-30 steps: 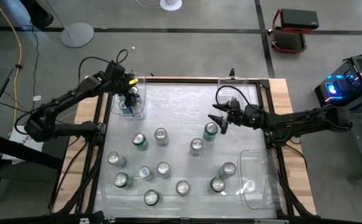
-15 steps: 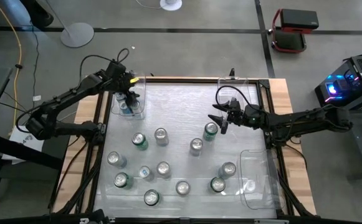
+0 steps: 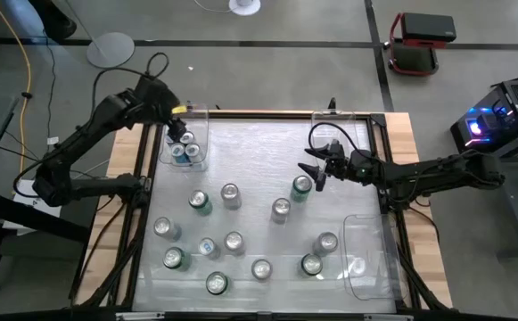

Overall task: Sort soda cans
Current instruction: Adjust the blue soda cans in the top left transparent bin

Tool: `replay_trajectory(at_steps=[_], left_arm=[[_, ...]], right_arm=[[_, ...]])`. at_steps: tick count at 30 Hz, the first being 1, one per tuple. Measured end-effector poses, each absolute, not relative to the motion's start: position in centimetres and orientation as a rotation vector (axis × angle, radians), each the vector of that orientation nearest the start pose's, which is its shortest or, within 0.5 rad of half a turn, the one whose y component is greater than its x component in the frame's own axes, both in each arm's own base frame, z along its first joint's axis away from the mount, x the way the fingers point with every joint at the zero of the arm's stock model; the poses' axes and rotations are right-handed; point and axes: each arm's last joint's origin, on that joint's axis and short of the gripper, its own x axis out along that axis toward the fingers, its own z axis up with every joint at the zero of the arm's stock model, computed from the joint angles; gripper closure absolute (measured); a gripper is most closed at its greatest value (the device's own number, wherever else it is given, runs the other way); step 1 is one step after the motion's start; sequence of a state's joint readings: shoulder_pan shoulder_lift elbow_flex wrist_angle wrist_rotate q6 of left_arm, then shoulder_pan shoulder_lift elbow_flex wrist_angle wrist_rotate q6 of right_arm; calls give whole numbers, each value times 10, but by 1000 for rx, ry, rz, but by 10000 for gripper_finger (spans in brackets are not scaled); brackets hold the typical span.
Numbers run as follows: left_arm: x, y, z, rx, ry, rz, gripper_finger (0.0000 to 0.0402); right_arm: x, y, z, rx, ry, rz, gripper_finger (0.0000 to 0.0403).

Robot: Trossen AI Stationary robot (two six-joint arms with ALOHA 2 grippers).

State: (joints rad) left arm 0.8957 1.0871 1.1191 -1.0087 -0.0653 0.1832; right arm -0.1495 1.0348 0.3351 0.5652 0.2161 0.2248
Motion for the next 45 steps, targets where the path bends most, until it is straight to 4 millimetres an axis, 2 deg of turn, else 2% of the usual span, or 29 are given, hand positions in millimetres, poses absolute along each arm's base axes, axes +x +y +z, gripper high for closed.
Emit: replay_trajectory(at_steps=[8,16,23,35,45], left_arm=[[110,153,305,-472,1229,983,119],[113,162,297,-516,1265,1054,133],[115,163,294,-507,1303,1081,207],[119,162,288,-467,1369,1099,390],[124,166,279,-468,1437,1125,400]], right_arm=[[203,-37,206,196,98,-378,114],[203,-37,206,194,98,-378,114],[203,-37,206,194,98,-378,114],[203,-37,206,194,98,-376,114],[203,-37,205,197,106,-376,114]])
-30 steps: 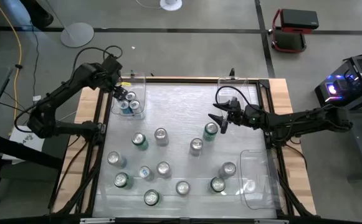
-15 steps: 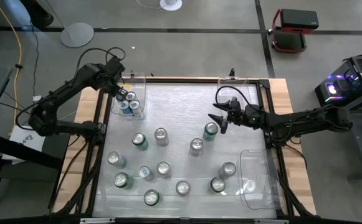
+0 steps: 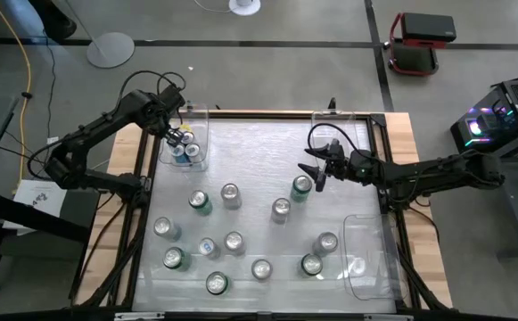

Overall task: Sort soda cans
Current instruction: Adjust the blue soda cans in the top left transparent bin

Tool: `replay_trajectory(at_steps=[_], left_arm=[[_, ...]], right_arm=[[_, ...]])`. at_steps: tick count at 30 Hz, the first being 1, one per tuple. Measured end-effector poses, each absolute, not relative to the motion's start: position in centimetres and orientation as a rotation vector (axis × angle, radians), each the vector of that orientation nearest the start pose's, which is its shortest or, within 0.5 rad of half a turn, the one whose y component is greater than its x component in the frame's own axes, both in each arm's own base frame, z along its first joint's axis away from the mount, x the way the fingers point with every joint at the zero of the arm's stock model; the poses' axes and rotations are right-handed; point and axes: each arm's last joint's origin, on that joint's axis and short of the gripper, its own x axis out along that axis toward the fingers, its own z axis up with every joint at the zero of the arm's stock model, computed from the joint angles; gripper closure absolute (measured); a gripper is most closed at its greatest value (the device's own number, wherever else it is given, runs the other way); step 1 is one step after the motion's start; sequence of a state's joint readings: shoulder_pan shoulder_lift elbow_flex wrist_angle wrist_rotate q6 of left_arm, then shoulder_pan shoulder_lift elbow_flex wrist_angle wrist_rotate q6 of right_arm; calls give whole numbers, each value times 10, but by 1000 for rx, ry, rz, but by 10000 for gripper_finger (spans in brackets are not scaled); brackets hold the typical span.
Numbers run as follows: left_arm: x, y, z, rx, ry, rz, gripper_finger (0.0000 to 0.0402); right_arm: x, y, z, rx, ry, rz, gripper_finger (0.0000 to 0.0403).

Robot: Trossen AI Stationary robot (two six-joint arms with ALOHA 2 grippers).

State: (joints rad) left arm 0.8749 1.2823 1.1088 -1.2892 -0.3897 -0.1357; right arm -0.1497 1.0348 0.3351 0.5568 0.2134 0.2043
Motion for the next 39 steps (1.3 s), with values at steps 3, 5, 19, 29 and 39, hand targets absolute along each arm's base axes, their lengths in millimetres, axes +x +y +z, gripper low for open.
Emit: replay_trajectory(at_steps=[3,5,19,29,39], left_arm=[[125,166,278,-494,1433,1116,401],[126,167,272,-531,1430,1087,401],[126,169,244,-543,1402,1056,401],[126,169,244,-525,1414,1043,401],[123,165,248,-550,1465,1043,401]], right_arm=[[203,-37,205,197,106,-376,114],[203,-37,205,197,106,-376,114],[203,-37,205,200,105,-376,114],[203,-37,205,211,103,-377,114],[203,-37,205,220,101,-378,114]])
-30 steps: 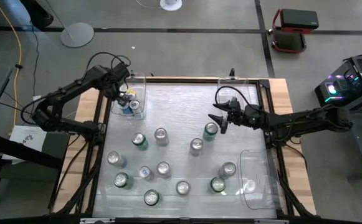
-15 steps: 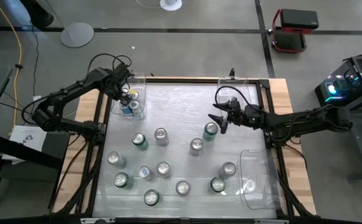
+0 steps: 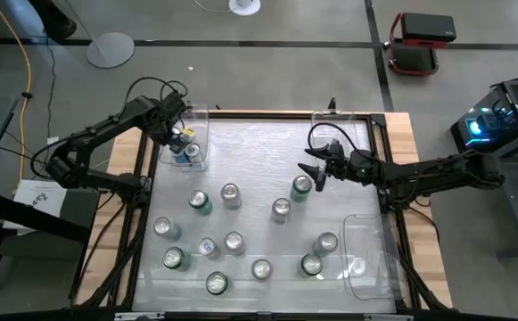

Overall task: Sort soda cans
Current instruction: Adjust the blue soda cans in the top left transparent bin

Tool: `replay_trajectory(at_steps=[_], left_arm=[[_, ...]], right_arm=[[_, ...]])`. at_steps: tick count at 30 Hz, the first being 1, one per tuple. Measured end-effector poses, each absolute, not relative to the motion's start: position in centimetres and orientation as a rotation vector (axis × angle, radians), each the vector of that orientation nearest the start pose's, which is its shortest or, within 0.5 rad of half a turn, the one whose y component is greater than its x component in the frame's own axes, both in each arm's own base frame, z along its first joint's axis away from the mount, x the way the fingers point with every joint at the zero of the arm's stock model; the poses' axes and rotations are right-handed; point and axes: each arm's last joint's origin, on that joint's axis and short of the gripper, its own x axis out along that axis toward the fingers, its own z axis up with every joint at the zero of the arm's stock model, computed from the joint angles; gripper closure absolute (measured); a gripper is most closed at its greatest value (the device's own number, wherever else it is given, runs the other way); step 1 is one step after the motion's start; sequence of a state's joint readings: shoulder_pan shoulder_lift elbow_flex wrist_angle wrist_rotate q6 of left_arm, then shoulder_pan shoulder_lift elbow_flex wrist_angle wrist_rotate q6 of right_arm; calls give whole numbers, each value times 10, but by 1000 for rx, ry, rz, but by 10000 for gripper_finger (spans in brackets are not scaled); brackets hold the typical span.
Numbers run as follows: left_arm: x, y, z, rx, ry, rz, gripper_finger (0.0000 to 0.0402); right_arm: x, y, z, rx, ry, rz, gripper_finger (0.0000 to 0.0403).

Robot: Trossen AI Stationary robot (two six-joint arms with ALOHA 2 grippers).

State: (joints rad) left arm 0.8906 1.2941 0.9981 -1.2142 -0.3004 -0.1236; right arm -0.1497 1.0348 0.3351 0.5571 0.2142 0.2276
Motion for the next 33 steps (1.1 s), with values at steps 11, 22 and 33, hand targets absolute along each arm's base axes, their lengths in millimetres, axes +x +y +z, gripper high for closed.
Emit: replay_trajectory(at_steps=[11,22,33], left_arm=[[117,157,278,-536,1404,1062,401],[122,149,320,-421,941,760,364],[145,173,304,-365,951,625,190]], right_arm=[[203,-37,205,220,101,-379,114],[203,-37,205,247,95,-380,114],[203,-37,205,254,94,-380,114]])
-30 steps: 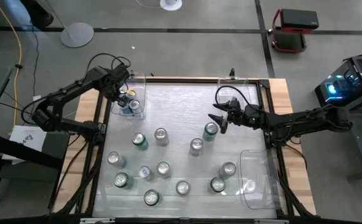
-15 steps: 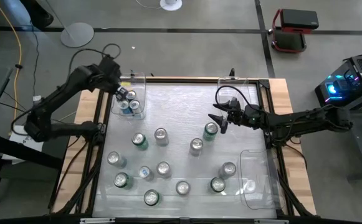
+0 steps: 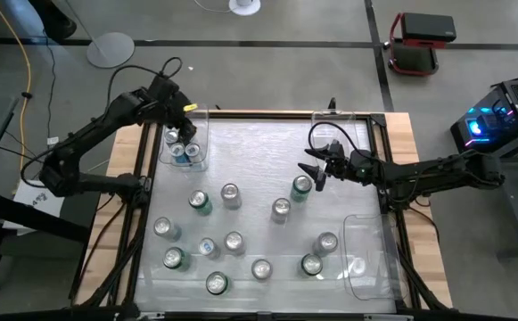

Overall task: Sort soda cans
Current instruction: Adjust the blue soda cans in the top left transparent bin

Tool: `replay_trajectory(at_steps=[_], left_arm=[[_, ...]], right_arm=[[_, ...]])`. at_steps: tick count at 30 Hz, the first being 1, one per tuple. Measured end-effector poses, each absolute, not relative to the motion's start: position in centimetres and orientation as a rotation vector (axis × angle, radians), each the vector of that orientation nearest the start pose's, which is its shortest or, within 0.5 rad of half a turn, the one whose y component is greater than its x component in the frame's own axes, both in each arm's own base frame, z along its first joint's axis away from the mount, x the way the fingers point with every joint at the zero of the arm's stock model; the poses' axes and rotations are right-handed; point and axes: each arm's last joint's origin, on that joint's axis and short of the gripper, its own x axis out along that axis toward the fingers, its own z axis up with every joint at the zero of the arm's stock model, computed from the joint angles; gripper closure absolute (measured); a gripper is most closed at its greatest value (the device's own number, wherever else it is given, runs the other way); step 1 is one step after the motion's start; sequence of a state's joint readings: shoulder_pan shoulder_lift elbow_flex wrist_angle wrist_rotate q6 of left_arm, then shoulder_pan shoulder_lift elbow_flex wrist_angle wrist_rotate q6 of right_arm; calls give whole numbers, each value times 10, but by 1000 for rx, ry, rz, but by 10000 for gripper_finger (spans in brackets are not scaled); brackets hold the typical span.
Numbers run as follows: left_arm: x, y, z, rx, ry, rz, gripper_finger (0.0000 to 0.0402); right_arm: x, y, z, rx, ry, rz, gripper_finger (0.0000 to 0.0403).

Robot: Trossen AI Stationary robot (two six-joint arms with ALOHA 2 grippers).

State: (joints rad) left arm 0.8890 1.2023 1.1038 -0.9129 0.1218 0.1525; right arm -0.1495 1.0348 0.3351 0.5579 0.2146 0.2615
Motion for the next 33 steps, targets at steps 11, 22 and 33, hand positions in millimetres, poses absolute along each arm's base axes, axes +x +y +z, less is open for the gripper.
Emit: replay_trajectory(at_steps=[11,22,33], left_arm=[[162,185,286,-173,1052,445,120],[159,170,280,-15,1311,422,120],[158,168,277,8,1331,366,120]], right_arm=[[203,-37,205,254,94,-380,114],[203,-37,205,257,93,-380,114],[203,-37,205,264,92,-381,114]])
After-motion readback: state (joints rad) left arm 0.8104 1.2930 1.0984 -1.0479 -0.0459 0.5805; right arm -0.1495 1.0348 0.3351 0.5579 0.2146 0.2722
